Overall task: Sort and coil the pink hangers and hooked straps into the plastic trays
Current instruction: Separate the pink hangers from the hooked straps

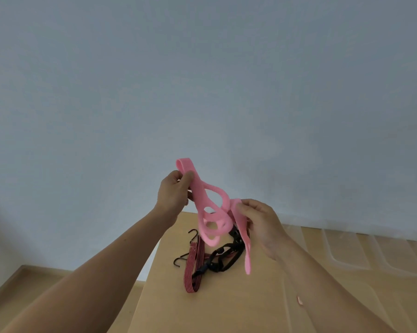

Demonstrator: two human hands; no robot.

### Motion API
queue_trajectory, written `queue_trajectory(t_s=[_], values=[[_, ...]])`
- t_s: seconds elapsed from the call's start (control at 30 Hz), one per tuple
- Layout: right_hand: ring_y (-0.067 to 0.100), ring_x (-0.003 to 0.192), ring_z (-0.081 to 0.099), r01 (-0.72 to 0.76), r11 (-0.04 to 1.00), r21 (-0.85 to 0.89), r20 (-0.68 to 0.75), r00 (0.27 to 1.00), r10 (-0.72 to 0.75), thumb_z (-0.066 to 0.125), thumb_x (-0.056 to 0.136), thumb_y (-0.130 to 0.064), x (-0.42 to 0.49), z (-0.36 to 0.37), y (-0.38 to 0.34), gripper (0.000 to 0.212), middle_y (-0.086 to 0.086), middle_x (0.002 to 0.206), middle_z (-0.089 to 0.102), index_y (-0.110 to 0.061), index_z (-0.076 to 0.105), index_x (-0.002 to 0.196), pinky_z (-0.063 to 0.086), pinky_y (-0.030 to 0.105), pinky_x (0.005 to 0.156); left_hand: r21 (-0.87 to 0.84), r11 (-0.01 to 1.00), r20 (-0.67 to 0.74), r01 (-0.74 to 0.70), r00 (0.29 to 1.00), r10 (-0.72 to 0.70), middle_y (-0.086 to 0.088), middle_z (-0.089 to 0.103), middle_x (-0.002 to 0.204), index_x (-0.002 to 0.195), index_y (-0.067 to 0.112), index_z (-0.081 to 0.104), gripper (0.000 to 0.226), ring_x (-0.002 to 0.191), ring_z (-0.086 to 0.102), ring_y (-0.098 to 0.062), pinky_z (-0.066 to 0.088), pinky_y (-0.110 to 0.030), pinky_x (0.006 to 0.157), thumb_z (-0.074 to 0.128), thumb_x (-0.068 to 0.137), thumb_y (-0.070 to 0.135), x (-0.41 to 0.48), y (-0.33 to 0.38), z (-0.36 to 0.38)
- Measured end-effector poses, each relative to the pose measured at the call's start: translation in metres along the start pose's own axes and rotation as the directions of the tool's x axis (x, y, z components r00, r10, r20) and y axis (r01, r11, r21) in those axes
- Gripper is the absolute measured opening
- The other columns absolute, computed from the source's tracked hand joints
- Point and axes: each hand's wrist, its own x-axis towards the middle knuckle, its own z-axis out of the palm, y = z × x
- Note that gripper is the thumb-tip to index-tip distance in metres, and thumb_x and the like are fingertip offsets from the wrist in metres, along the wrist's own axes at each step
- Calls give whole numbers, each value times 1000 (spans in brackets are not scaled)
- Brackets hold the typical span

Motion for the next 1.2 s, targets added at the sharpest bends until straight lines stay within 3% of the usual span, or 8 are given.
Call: queue_trajectory(t_s=[0.07, 0.2, 0.33, 0.4, 0.6, 0.83, 0.97, 1.2], values=[[25, 74, 66, 17, 998, -65, -15, 1000, -18, 58, 95, -19, 0, 0, 1, 19, -4, 81, 73, -24, 76, 90, 50, 38, 70, 20, 999, 9, -35, 999, 35, -9, 69, 81, 82, 6, 55, 22, 64, 62, -18, 47, -30, 56, 56, 92, 25, 0, 1, -1], [15, 77, 63, 28, 994, -102, -62, 998, -34, 67, 91, -24, 1, 2, -2, 16, -10, 96, 67, -38, 74, 88, 59, 38, 67, 106, 992, 87, -70, 994, 61, -4, 74, 83, 84, 11, 58, 22, 73, 69, -18, 55, -31, 60, 58, 93, 31, -8, -1, 3], [4, 95, 60, 171, 935, -310, -56, 979, -197, 69, 89, -26, 1, -2, -4, 16, -18, 114, 57, -41, 72, 88, 52, 32, 87, 106, 987, 160, -119, 982, 101, 4, 76, 89, 101, 17, 60, 18, 82, 72, -17, 57, -31, 65, 56, 97, 35, -17, -3, 11], [3, 106, 58, 184, 938, -293, -39, 978, -204, 68, 90, -28, 0, -3, -6, 13, -26, 126, 53, -39, 74, 94, 49, 29, 91, 85, 989, 171, -124, 979, 109, 6, 76, 89, 104, 19, 60, 19, 79, 73, -16, 55, -29, 62, 57, 97, 37, -20, -2, 15], [2, 87, 69, 256, 960, -113, -121, 955, -269, 64, 93, -16, -6, 3, -17, 19, -13, 93, 74, -33, 73, 92, 51, 12, 70, -44, 996, 197, -77, 977, 85, -5, 77, 83, 95, 8, 62, 23, 81, 75, -19, 56, -29, 65, 64, 94, 31, -22, 0, 16], [5, 83, 69, 324, 946, -15, -173, 931, -321, 70, 87, -19, -13, 0, -34, 18, -10, 88, 75, -36, 77, 85, 54, 20, 75, -94, 994, 175, -62, 981, 78, -3, 77, 90, 108, 10, 60, 22, 84, 74, -21, 59, -36, 75, 58, 98, 29, -23, 1, 10], [5, 76, 69, 341, 940, -14, -163, 927, -339, 73, 78, -35, -14, 9, -36, 6, -11, 82, 74, -34, 75, 84, 54, 18, 67, -142, 989, 298, -32, 952, 74, -6, 77, 91, 116, 15, 59, 20, 82, 75, -22, 57, -27, 64, 56, 100, 26, -36, 8, 18], [6, 68, 64, 332, 936, -120, -246, 903, -352, 78, 79, -18, -8, 18, -28, 20, -13, 85, 71, -30, 65, 87, 52, 18, 59, -116, 993, 457, -3, 888, 56, -5, 73, 85, 103, 9, 65, 27, 71, 69, -22, 54, -33, 63, 50, 102, 31, -57, 12, 25]])
